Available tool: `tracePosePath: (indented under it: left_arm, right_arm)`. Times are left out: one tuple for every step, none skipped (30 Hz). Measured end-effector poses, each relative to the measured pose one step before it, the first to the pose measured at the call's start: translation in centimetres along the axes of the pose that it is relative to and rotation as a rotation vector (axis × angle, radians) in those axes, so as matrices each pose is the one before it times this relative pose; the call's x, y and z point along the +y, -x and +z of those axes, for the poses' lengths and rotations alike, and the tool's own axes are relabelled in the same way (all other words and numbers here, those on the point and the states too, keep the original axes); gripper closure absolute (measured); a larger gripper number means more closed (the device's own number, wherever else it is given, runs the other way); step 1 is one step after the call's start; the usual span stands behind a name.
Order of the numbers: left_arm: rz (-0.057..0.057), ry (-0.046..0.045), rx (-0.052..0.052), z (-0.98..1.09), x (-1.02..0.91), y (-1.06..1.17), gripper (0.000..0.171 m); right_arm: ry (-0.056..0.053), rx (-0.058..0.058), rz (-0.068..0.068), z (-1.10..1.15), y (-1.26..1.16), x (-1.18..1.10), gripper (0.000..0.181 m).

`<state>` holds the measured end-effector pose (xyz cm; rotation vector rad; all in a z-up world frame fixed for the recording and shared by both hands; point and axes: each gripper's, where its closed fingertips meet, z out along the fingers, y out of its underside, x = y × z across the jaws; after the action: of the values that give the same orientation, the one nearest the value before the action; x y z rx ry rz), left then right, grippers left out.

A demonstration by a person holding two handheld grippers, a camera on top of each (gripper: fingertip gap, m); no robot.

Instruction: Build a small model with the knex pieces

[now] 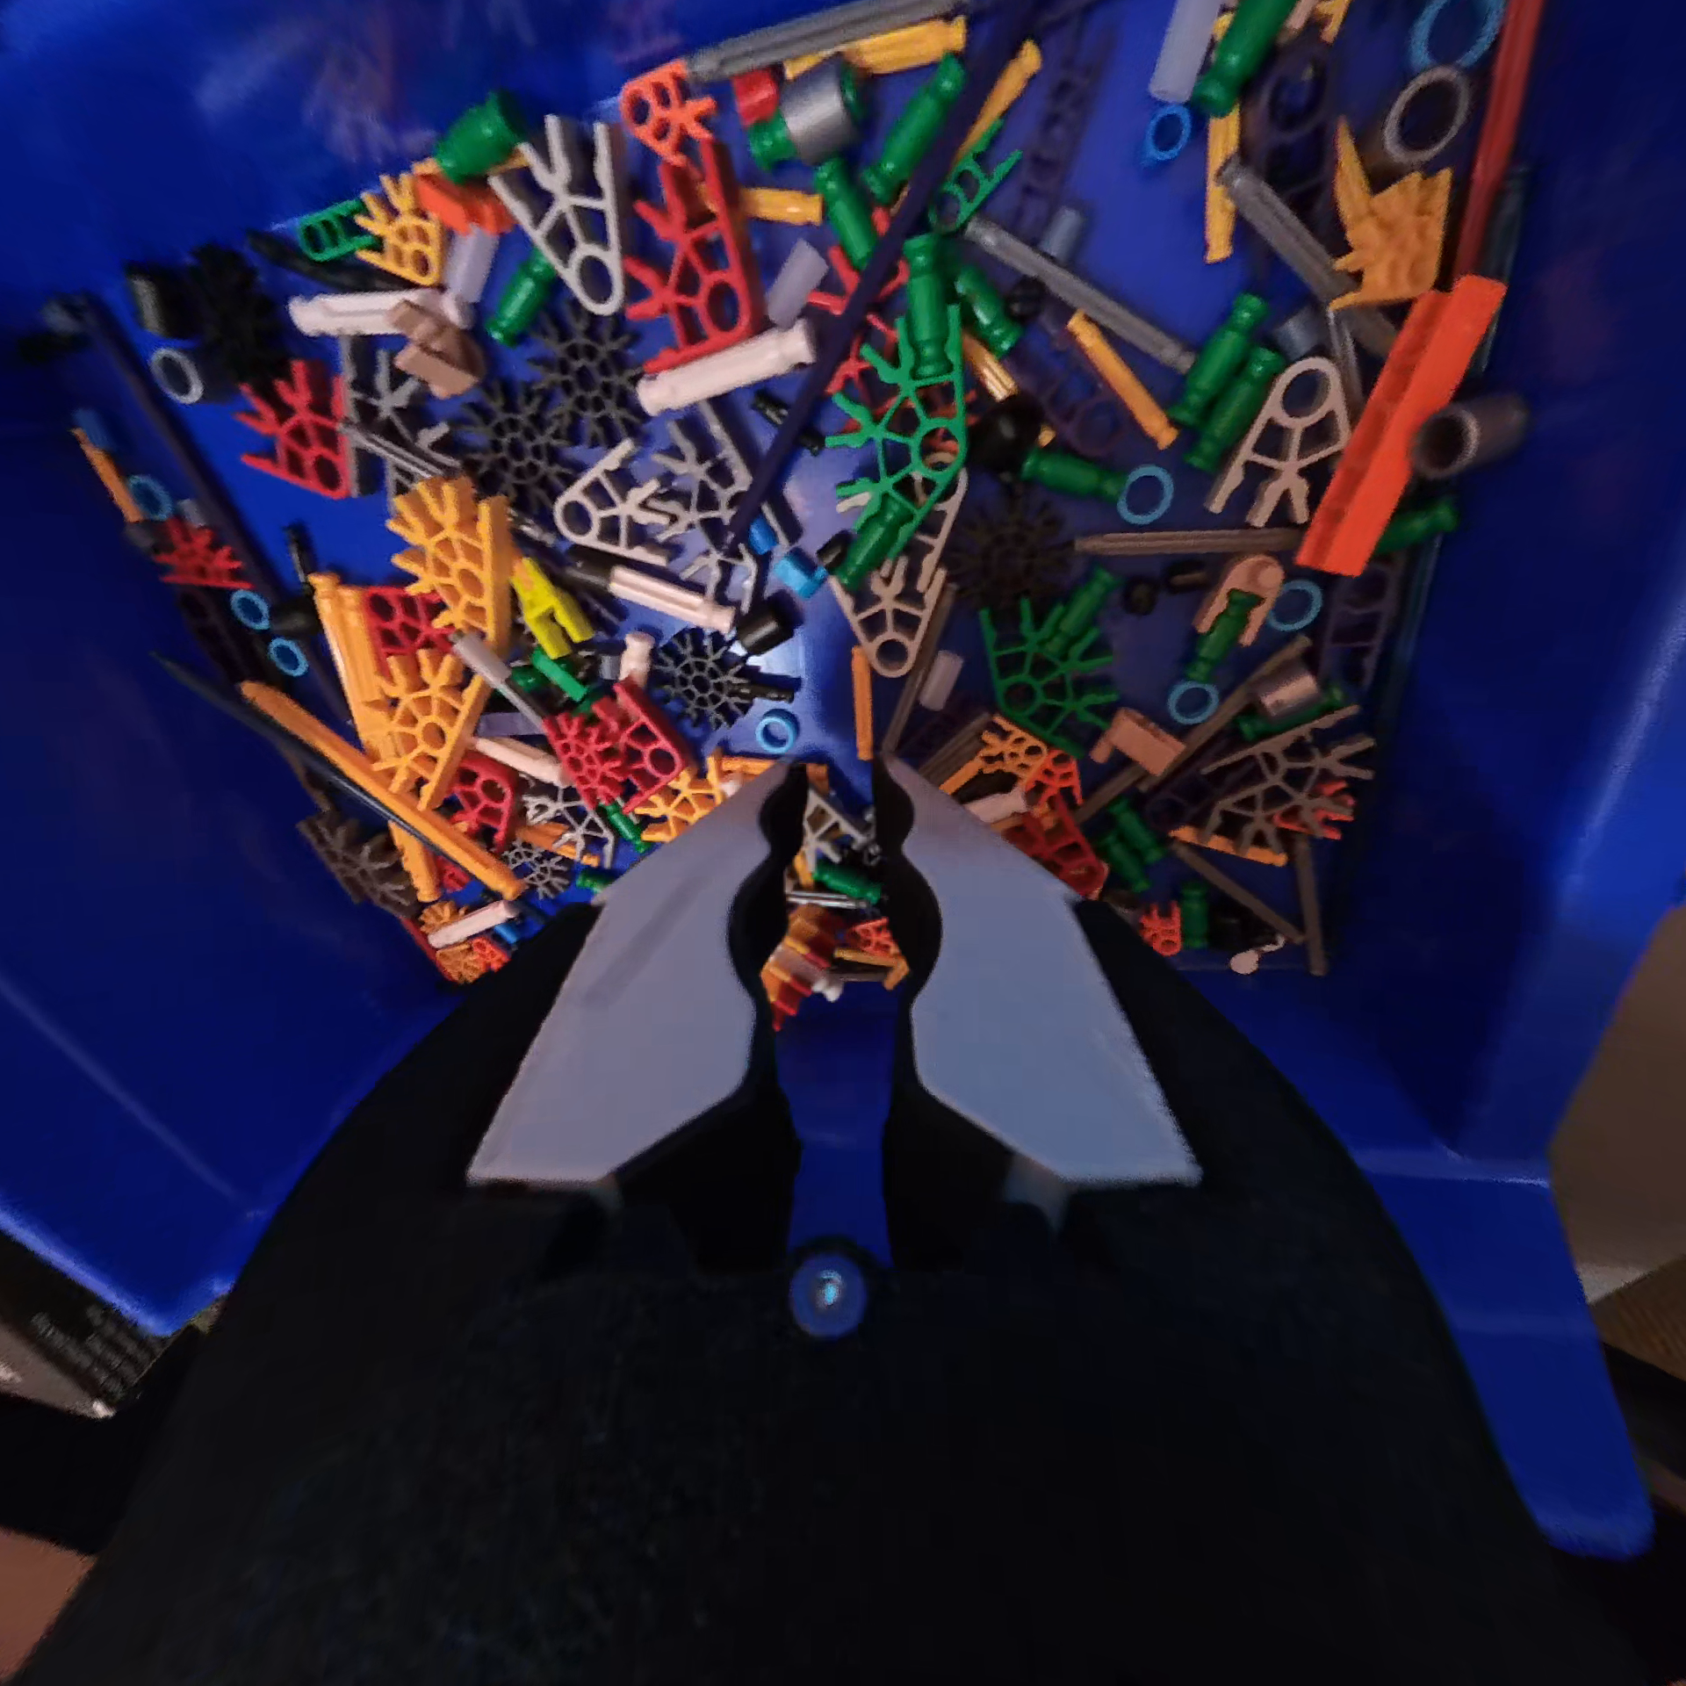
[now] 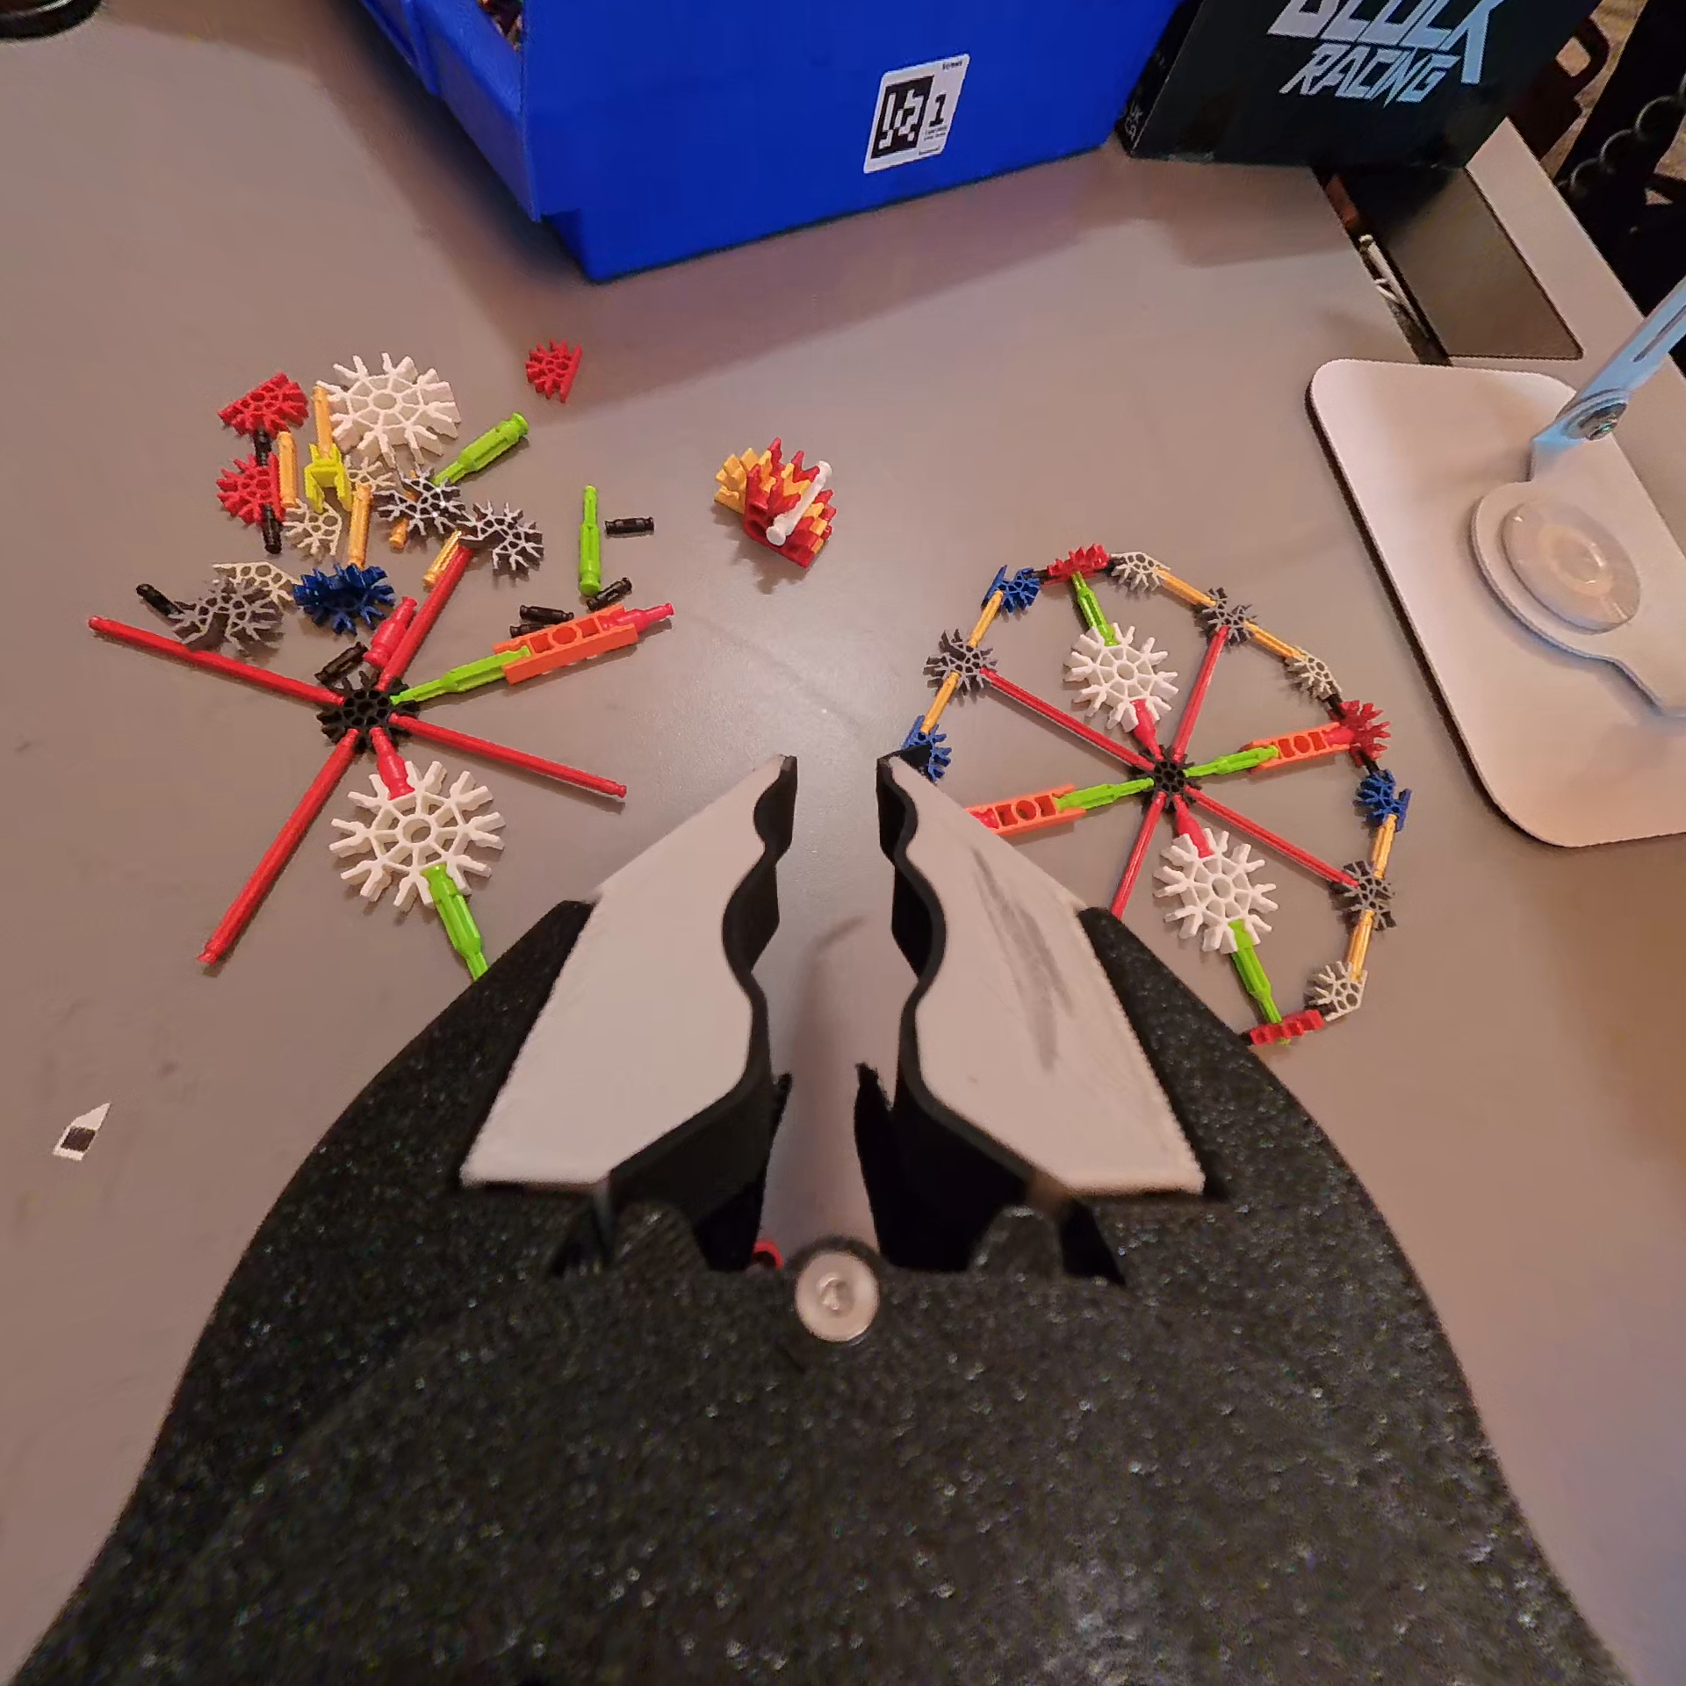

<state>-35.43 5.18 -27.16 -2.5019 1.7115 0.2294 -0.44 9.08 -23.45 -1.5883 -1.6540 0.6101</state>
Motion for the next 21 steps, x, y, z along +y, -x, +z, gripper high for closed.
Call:
tracePosePath:
  left_arm:
    - [0.0024, 0.01695, -0.0008, 0.136, 0.200, -0.011, 0.157]
    - [0.0035, 0.00374, 0.0005, 0.002, -0.003, -0.042, 0.158]
    - [0.0036, -0.01383, 0.0083, -0.142, -0.253, -0.160, 0.159]
    - [-0.0030, -0.01631, 0.0083, -0.192, -0.294, -0.131, 0.159]
    - [-0.0011, -0.01624, 0.0141, -0.200, -0.312, -0.250, 0.159]
    - [0.0053, -0.00892, 0.0124, -0.129, -0.217, -0.271, 0.160]
    - [0.0066, 0.00211, 0.0108, -0.044, -0.082, -0.261, 0.160]
    - [0.0061, 0.01158, 0.0052, 0.053, 0.043, -0.178, 0.161]
    - [0.0064, 0.01594, 0.0057, 0.111, 0.121, -0.185, 0.161]
    - [0.0063, 0.01428, 0.0028, 0.146, 0.102, -0.112, 0.161]
    - [0.0061, 0.00627, -0.0041, 0.146, -0.023, 0.019, 0.161]
    - [0.0017, 0.00472, 0.0046, 0.124, -0.014, -0.066, 0.161]
    - [0.0006, 0.00976, 0.0073, 0.078, 0.104, -0.125, 0.161]
    - [0.0029, 0.00493, 0.0065, -0.005, 0.030, -0.150, 0.161]
    - [0.0026, -0.00650, 0.0014, -0.120, -0.182, -0.103, 0.161]
    - [0.0019, -0.01059, 0.0017, -0.175, -0.269, -0.136, 0.161]
    - [0.0043, -0.00735, 0.0090, -0.172, -0.215, -0.293, 0.161]
    - [0.0076, -0.00966, 0.0115, -0.171, -0.278, -0.379, 0.161]
    - [0.0057, -0.01261, 0.0078, -0.162, -0.339, -0.293, 0.161]
    - [0.0035, -0.00601, 0.0100, -0.112, -0.218, -0.315, 0.161]
    - [0.0034, 0.00404, 0.0072, -0.048, -0.046, -0.253, 0.160]
  right_arm:
    - [-0.0004, -0.0004, -0.0001, 0.001, 0.015, -0.007, 0.164]
    - [0.0004, -0.0001, -0.0003, 0.005, 0.000, -0.001, 0.164]
    - [0.0005, 0.0002, -0.0004, -0.005, 0.005, 0.006, 0.164]
    - [-0.0004, 0.0002, -0.0001, -0.011, -0.006, -0.007, 0.164]
    - [-0.0007, 0.0002, 0.0002, -0.007, -0.014, -0.010, 0.164]
    - [-0.0003, -0.0001, 0.0003, -0.004, 0.001, -0.012, 0.164]
    - [0.0008, -0.0005, 0.0001, 0.016, 0.002, 0.022, 0.164]
    - [0.0014, -0.0005, -0.0001, 0.032, 0.014, 0.024, 0.164]
    - [0.0009, -0.0005, 0.0000, 0.013, 0.011, 0.022, 0.164]
    - [0.0006, -0.0003, -0.0004, 0.016, 0.015, 0.003, 0.164]
    - [-0.0001, 0.0002, -0.0006, -0.007, 0.002, -0.010, 0.164]
    - [-0.0010, 0.0004, -0.0001, -0.022, -0.001, -0.018, 0.164]
    - [-0.0011, 0.0005, 0.0003, -0.017, -0.022, -0.030, 0.164]
    - [-0.0001, 0.0006, 0.0000, -0.021, -0.011, 0.003, 0.164]
    - [0.0005, 0.0006, -0.0003, -0.011, -0.002, -0.002, 0.164]
    - [-0.0004, 0.0003, -0.0001, -0.011, -0.008, -0.007, 0.164]
    - [-0.0009, 0.0000, -0.0001, -0.015, 0.006, -0.023, 0.164]
    - [-0.0002, 0.0000, 0.0000, -0.012, -0.003, -0.005, 0.164]
    - [0.0006, 0.0000, 0.0000, 0.010, 0.003, 0.009, 0.164]
    - [0.0016, 0.0000, -0.0006, 0.016, 0.000, 0.026, 0.164]
    - [0.0014, -0.0004, -0.0008, 0.023, 0.026, 0.014, 0.164]
